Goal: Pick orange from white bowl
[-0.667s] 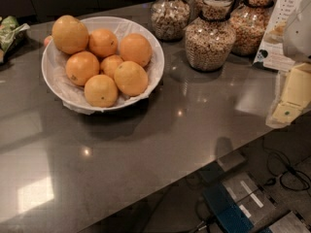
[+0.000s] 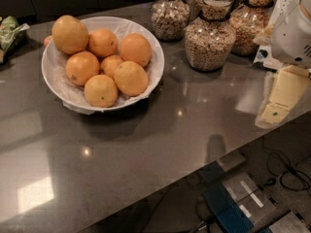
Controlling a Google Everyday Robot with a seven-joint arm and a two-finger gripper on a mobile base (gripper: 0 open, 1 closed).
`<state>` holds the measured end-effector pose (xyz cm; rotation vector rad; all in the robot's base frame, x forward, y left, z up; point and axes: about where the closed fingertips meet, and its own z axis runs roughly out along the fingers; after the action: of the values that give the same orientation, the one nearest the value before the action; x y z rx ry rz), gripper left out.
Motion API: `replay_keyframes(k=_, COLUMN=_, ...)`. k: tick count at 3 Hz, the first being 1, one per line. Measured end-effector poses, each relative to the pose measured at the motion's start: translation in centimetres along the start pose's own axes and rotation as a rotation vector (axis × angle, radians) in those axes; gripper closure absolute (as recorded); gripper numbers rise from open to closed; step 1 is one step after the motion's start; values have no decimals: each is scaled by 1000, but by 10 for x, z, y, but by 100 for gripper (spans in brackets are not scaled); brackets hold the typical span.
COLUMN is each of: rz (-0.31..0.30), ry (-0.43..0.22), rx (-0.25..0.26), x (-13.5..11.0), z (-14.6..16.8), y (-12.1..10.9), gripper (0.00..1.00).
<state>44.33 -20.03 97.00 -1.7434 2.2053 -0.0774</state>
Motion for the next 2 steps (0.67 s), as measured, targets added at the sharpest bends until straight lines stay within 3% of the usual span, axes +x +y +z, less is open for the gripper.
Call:
replay_keyframes(k=1, rz=-49, ry=-21, rx=-10, x=-34, z=16, y=-9, gripper=0)
replay_keyframes(k=2, rz=-82, ry=-86, rx=-3, x=-67, z=24, y=-25, gripper=0)
